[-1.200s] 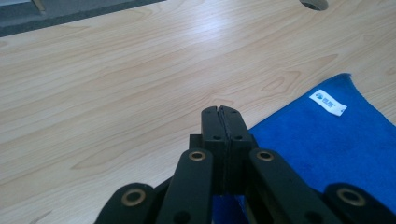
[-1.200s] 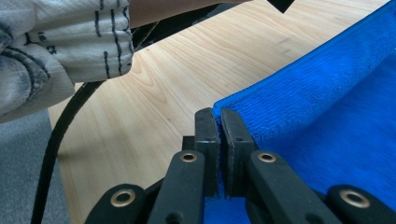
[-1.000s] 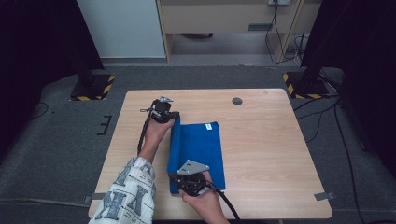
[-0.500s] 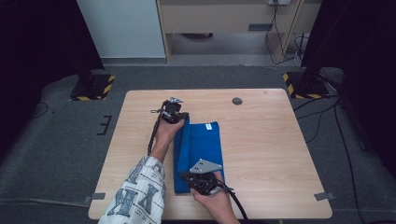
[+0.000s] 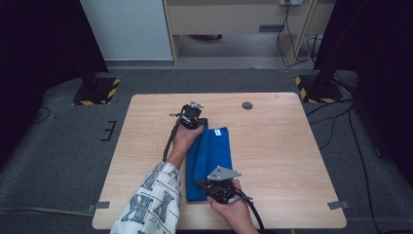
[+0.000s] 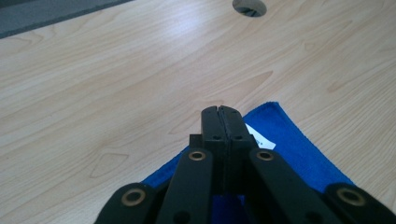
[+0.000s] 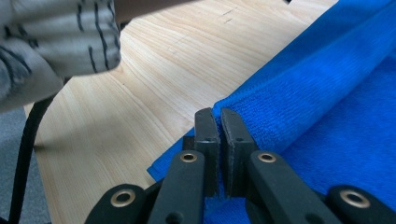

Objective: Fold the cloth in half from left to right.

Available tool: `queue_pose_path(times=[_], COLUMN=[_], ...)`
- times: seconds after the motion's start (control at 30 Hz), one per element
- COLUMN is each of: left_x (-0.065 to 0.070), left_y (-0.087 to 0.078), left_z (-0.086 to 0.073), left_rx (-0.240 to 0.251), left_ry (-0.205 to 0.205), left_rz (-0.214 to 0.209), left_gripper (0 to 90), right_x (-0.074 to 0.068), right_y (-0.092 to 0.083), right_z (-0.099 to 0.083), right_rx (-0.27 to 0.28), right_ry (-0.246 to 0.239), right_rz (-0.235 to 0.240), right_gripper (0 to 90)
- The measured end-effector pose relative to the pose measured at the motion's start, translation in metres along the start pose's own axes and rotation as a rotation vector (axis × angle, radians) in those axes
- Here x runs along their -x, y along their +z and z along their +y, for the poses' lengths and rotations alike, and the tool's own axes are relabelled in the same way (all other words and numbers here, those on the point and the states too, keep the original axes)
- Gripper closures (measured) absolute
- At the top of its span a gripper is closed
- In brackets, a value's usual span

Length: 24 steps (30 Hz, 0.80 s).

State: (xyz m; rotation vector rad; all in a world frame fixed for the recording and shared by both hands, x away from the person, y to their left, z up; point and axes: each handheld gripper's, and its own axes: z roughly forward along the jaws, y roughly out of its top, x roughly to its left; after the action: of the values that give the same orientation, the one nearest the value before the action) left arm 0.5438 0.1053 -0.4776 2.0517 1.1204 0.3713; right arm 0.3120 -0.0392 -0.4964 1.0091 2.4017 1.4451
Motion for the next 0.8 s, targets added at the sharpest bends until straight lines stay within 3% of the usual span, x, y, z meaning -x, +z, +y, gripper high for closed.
queue_pose_path(times=[0.1, 0.27, 0.43, 0.8], left_x=[0.004, 0.014, 0.014, 0.020], left_y=[0.004, 0.006, 0.011, 0.023], left_z=[0.001, 0.006, 0.005, 0.005], left_rx=[-0.012, 0.000, 0.003, -0.015], left_ry=[-0.005, 0.029, -0.005, -0.015], left_rz=[0.004, 0.011, -0.002, -0.003], left_gripper=[89.6, 89.6, 89.6, 89.5], right_x=[0.001, 0.004, 0.009, 0.023], right_y=[-0.001, -0.003, -0.005, -0.014], right_z=[-0.001, -0.001, -0.009, -0.019], right_rx=[-0.013, -0.011, -0.028, -0.036], right_ry=[-0.002, 0.008, 0.016, 0.055], right_rz=[0.007, 0.010, -0.002, -0.002], right_gripper=[86.9, 86.8, 86.6, 85.6])
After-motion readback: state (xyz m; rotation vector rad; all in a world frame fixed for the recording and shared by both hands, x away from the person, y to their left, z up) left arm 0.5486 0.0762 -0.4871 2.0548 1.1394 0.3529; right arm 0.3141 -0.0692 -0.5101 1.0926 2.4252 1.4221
